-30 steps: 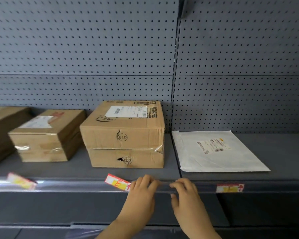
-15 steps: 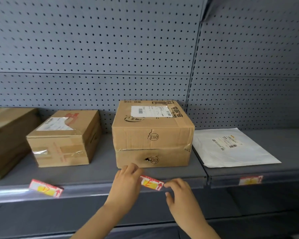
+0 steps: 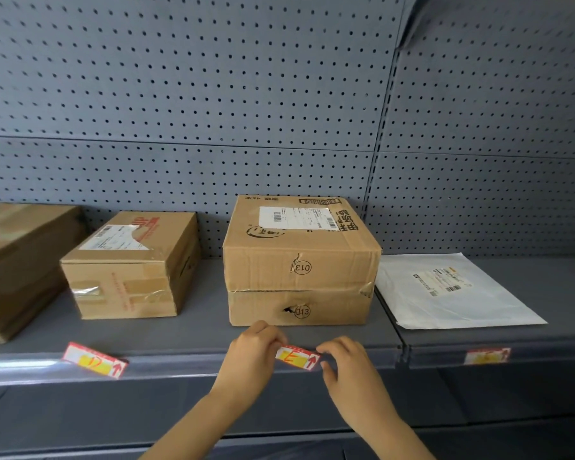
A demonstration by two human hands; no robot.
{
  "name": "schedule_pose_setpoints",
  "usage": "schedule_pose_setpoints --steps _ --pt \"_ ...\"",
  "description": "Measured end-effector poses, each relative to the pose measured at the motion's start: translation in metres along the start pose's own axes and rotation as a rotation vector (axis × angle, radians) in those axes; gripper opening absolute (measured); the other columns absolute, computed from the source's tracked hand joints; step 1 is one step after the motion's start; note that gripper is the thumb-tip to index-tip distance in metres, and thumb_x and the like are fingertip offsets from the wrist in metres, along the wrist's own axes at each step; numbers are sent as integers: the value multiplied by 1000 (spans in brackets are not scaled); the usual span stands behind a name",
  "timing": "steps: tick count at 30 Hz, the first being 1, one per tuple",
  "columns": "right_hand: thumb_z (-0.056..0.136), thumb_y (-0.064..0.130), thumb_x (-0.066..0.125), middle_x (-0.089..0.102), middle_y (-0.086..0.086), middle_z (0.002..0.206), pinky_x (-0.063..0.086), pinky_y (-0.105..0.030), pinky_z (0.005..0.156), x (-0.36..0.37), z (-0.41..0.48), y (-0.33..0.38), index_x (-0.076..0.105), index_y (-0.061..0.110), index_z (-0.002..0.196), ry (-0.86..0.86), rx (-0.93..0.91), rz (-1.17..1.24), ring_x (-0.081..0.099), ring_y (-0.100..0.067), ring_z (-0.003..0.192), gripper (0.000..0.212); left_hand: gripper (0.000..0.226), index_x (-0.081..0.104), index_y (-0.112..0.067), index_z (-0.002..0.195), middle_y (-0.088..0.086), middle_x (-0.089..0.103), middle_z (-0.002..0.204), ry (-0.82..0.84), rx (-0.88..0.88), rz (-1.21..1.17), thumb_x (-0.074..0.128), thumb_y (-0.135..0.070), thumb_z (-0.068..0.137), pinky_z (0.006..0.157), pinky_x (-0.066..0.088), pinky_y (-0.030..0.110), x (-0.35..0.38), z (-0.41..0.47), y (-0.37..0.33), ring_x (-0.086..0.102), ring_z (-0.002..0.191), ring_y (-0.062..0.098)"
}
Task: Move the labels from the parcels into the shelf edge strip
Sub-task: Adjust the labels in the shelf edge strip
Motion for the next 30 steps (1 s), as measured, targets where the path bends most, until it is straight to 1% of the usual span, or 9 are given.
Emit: schedule_pose_setpoints --steps 4,7,10,15,21,24,26,28,30 --pt "93 24 54 54 12 111 46 -17 82 -3 1 -4 56 29 110 -10 -12 -7 46 -4 106 18 11 68 -20 92 -4 65 100 12 1 -11 58 -16 93 69 46 17 0 3 5 61 84 10" --pt "93 25 53 55 13 110 48 -17 82 -2 1 -7 57 30 107 -5 -6 -17 47 -4 105 16 12 66 -21 98 -5 62 105 41 37 12 55 -22 95 72 47 17 4 2 2 61 88 10" --pt "93 24 53 55 13 109 46 -17 78 -1 0 -6 57 31 105 -5 -11 -20 47 -3 101 14 14 67 -21 101 -3 62 107 40 39 19 53 -20 96 73 44 16 9 -2 1 61 91 12" --pt "93 23 52 54 13 109 47 -18 79 -2 0 -2 56 30 108 -9 -30 -28 47 -3 102 17 18 67 -20 104 -2 62 108 50 36 51 50 -16 96 75 48 26 16 -5 0 61 92 17" --pt "95 23 49 54 11 112 47 -21 84 -1 -1 6 57 28 111 -8 -74 -23 47 -6 106 19 19 65 -22 109 0 61 111 108 87 203 54 -20 94 81 46 28 27 -10 -3 60 97 20" --pt "96 22 47 52 11 113 45 -21 87 1 -1 12 56 27 115 0 -109 -37 45 -5 108 22 17 70 -17 101 6 65 101 127 128 234 60 -10 88 77 49 33 28 -10 -6 63 89 28" --pt "96 21 47 53 11 113 44 -20 88 1 -1 13 57 26 116 -6 -122 -40 45 -5 108 23 20 71 -19 99 5 67 96 150 144 264 65 -8 83 73 50 33 26 -12 -10 64 82 26" --pt "95 19 48 54 11 113 43 -20 89 2 -1 17 58 25 116 -5 -151 -55 46 -6 107 24 30 73 -24 88 -1 67 83 155 164 298 82 -8 64 60 51 26 25 -15 -13 64 66 18" --pt "94 18 48 53 10 113 43 -23 88 8 -1 22 58 23 116 19 -187 -89 46 -8 106 25 43 73 -25 82 -5 66 77 159 168 288 89 -7 46 54 51 20 28 -21 -15 62 59 12"
Point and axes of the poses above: each hand's wrist, its own z-axis towards the middle knuckle, its own x-axis out of the palm, y = z × x, the point moved 10 cm from there along z, towards the middle knuckle
